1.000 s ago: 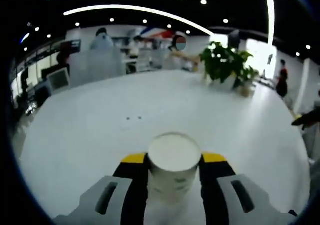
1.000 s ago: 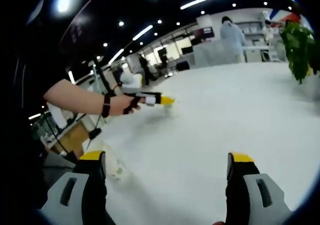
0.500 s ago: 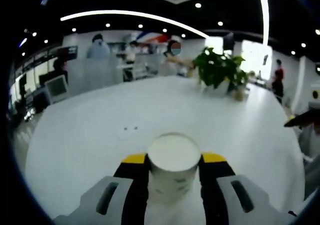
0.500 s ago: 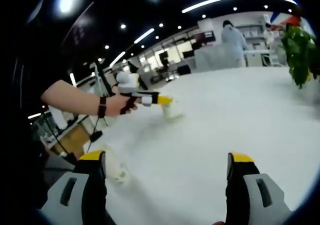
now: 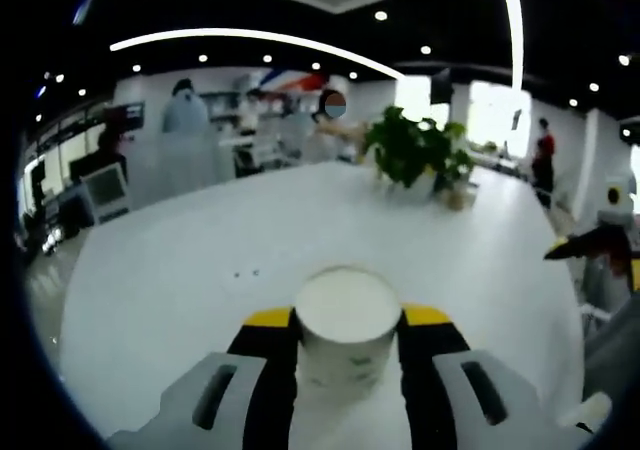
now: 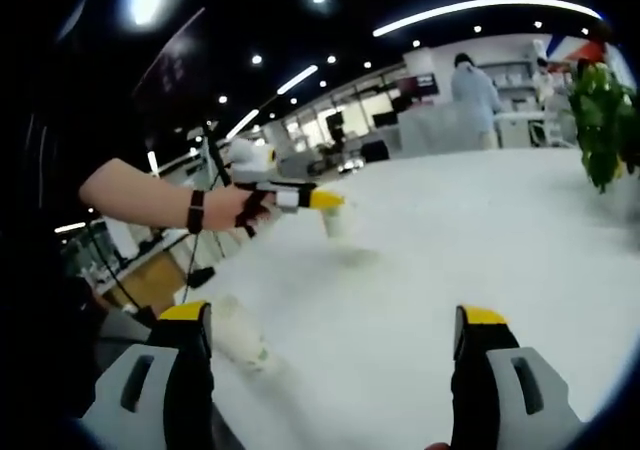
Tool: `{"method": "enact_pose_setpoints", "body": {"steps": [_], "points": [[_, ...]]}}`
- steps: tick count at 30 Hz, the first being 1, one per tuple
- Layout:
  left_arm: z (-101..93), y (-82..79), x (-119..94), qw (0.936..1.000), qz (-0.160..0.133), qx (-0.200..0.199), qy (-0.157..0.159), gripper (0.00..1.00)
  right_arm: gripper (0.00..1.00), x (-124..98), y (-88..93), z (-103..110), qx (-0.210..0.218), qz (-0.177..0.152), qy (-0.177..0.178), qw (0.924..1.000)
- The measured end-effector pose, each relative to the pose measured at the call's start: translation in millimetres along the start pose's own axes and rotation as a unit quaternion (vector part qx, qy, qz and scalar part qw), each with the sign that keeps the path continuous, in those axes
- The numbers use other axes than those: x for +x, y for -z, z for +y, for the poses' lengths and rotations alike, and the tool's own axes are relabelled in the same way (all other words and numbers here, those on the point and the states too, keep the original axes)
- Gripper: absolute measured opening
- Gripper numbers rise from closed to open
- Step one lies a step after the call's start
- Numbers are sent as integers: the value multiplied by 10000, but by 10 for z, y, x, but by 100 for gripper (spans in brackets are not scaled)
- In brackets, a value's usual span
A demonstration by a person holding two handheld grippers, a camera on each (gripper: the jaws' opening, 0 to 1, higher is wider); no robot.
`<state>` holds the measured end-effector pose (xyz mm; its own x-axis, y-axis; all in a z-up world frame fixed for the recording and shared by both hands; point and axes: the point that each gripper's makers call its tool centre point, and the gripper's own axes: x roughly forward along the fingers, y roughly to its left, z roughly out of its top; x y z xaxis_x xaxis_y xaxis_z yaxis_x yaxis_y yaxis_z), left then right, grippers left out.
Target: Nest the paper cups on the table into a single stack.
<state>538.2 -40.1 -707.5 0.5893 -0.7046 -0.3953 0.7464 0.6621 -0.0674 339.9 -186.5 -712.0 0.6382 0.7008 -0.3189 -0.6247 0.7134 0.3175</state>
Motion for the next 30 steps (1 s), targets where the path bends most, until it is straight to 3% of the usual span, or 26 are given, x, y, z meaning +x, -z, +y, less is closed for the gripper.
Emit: {"method": "enact_pose_setpoints", "body": {"steps": [6,17,24,28,30], "points": [[-230,-215,-193,9998,-175,-60,95,38,99,-12,-56,152,-49,-100,-116,9999],[-651,-328,-457,9986,-162,181,471,38,99,-49,-140,433,-140,-262,-270,9992],[-914,-475,-703,9962,-317,413,695,38,98,-37,-211,630,-210,-426,-340,9983],[-1041,-599,-835,9949,-539,225,819,38,97,-27,-265,716,-180,-529,-362,9978],[-1122,-628,-891,9940,-560,408,848,38,97,-15,-281,758,-154,-563,-394,9975]]}}
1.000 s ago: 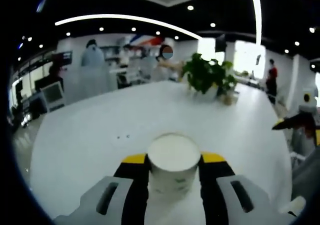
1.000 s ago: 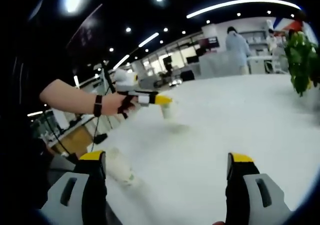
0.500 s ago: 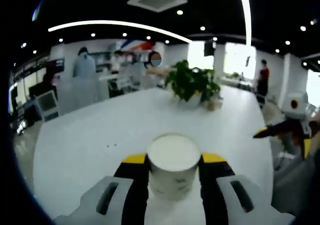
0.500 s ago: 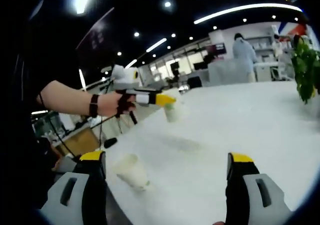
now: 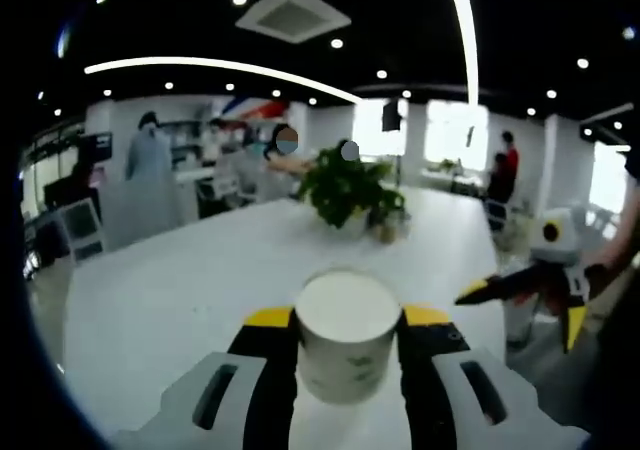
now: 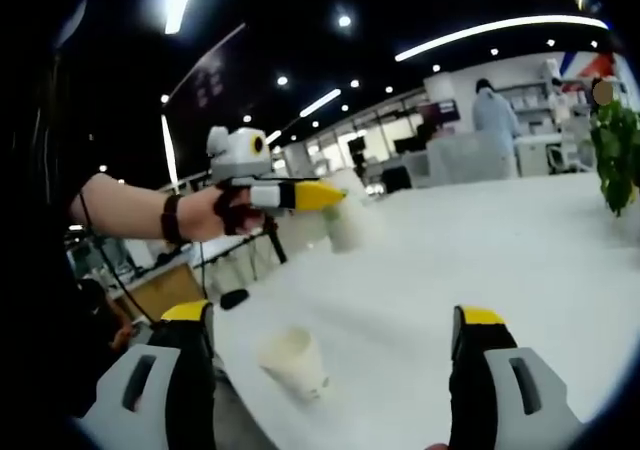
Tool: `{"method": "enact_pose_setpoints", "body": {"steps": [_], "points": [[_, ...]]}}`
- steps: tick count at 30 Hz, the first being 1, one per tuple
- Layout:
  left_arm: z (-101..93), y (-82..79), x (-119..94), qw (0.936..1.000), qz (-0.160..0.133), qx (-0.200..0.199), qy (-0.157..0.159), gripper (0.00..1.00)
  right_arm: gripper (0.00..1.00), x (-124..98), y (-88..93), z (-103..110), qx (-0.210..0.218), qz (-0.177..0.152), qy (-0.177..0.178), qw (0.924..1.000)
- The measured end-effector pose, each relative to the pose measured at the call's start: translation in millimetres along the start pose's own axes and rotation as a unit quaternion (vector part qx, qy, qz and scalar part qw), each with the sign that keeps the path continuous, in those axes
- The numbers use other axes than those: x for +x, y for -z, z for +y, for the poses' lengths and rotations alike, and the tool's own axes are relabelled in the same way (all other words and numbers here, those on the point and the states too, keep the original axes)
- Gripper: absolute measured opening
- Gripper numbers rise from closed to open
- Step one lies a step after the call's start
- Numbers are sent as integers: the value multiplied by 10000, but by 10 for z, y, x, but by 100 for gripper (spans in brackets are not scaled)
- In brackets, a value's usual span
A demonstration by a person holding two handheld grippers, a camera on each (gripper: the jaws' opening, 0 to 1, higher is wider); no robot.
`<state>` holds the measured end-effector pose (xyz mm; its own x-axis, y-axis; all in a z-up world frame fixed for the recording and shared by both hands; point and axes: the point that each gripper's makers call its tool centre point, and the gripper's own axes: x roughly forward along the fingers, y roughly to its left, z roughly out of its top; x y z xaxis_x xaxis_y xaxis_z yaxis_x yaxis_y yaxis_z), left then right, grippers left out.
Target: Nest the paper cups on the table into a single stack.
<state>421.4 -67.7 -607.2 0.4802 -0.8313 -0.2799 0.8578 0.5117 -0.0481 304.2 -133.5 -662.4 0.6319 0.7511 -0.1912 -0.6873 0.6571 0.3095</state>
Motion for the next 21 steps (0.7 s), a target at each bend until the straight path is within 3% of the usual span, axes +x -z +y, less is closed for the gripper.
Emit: {"method": "enact_pose_setpoints", "body": {"steps": [5,21], "points": [[-167,-19,-52,9998,17,41,194,38,97,66,-37,99,114,-110,-71,9998],[-675,-104,-148,9947,-195,-342,951,37,88,190,-98,309,306,-233,-562,9977]]}}
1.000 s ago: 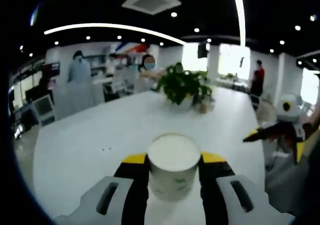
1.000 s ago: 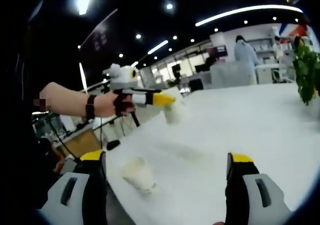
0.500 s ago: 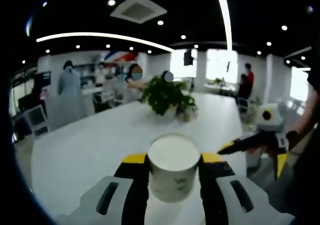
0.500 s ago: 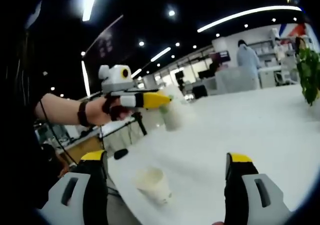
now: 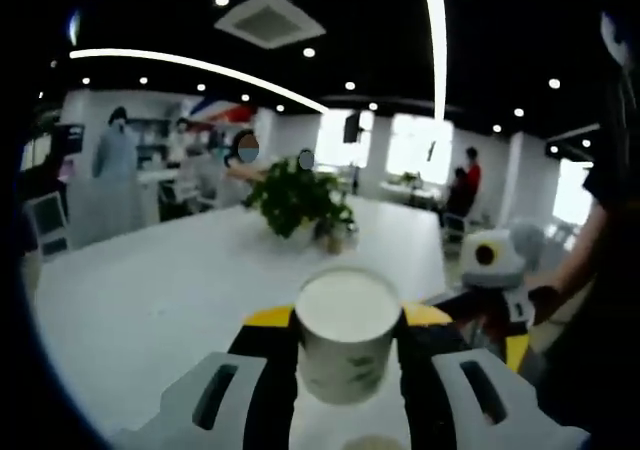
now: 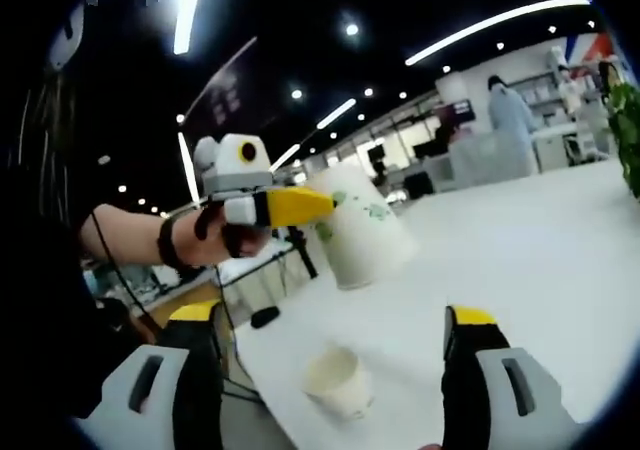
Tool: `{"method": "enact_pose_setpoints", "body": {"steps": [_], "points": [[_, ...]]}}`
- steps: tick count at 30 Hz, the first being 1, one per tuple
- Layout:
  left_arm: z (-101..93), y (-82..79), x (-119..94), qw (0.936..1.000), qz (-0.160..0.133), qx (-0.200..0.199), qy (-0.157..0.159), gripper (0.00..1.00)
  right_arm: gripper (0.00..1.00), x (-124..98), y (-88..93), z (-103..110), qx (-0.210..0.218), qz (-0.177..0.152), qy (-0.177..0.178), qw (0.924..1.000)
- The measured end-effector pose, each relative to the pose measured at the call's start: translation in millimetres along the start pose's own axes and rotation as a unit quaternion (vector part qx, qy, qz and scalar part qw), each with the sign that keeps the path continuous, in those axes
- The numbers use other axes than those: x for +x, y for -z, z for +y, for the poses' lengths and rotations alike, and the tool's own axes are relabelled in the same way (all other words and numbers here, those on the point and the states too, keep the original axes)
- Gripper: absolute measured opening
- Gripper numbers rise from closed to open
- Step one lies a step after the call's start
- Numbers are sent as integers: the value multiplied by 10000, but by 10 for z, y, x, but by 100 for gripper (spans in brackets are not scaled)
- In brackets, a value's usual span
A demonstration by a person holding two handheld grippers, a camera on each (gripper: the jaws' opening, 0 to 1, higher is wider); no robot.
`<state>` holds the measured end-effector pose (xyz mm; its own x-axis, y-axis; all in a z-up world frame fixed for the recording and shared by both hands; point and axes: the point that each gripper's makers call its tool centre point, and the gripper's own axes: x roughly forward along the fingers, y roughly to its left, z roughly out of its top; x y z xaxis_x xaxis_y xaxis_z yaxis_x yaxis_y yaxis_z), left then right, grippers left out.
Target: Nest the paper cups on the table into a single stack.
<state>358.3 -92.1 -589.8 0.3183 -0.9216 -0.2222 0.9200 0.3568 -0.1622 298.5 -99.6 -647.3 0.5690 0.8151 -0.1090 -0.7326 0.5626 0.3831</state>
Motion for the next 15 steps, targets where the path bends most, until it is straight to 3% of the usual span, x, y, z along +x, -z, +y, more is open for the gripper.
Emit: {"method": "enact_pose_setpoints", "body": {"steps": [9,15], "points": [[-79,-58,-17,9996,10,27,283,37,79,51,-52,109,73,-113,-294,9995],[-135,-74,-61,9987,3,-89,502,37,64,61,-126,221,60,-269,-643,9976]]}}
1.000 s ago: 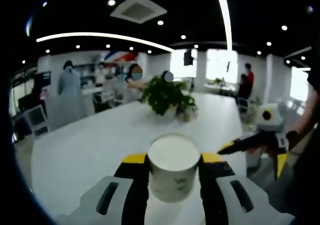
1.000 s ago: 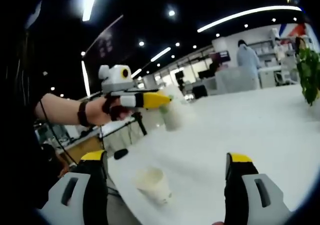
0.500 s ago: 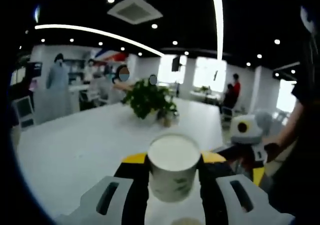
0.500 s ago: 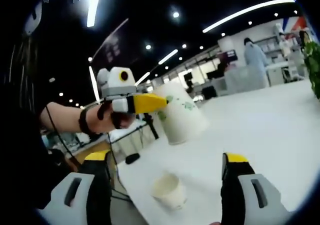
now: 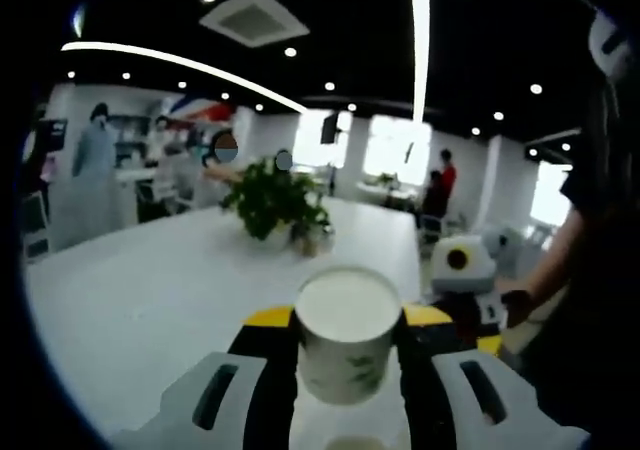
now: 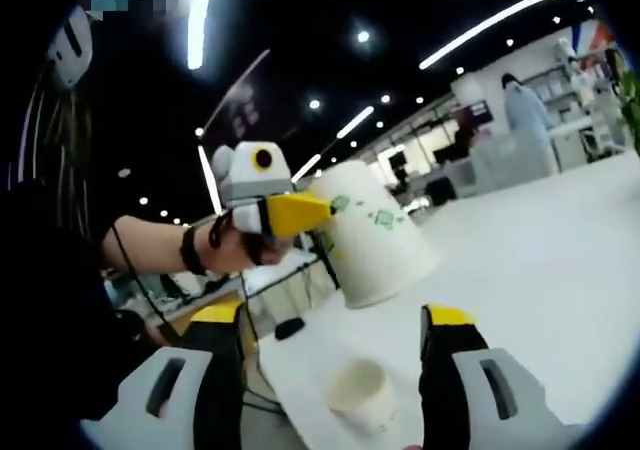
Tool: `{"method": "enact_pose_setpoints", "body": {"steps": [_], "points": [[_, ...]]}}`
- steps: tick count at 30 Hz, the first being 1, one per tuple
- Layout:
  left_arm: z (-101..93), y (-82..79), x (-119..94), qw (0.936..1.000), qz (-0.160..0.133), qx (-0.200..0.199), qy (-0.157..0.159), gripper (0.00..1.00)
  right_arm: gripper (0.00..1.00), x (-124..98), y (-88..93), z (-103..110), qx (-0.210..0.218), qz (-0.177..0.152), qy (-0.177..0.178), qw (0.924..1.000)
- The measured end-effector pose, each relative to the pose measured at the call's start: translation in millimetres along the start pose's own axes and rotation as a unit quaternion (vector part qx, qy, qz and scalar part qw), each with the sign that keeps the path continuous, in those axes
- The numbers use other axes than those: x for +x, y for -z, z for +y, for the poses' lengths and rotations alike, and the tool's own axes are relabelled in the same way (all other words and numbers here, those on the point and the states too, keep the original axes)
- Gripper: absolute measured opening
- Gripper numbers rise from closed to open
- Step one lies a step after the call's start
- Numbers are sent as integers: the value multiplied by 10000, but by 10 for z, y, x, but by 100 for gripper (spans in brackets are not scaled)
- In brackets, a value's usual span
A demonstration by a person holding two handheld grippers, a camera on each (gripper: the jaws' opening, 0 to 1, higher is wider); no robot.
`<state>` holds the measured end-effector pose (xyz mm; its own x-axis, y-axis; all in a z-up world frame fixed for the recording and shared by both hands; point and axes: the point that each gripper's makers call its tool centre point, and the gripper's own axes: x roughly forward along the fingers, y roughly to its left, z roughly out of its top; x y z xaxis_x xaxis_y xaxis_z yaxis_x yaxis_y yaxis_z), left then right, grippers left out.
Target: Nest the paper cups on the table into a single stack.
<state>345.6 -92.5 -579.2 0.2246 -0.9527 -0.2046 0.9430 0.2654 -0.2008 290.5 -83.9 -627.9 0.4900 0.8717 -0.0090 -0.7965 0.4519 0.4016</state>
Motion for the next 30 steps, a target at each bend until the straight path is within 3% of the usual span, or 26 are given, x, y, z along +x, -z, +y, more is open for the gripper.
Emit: {"method": "enact_pose_setpoints", "body": {"steps": [4,11,30], "points": [[-33,22,-15,9999,19,-81,99,37,53,18,-46,85,-30,-97,-252,9996],[-36,21,-55,9996,12,-202,199,37,46,3,-56,85,-29,-112,-306,9995],[-145,99,-220,9982,45,-322,508,37,21,-146,-350,99,-24,-557,-582,9968]]}}
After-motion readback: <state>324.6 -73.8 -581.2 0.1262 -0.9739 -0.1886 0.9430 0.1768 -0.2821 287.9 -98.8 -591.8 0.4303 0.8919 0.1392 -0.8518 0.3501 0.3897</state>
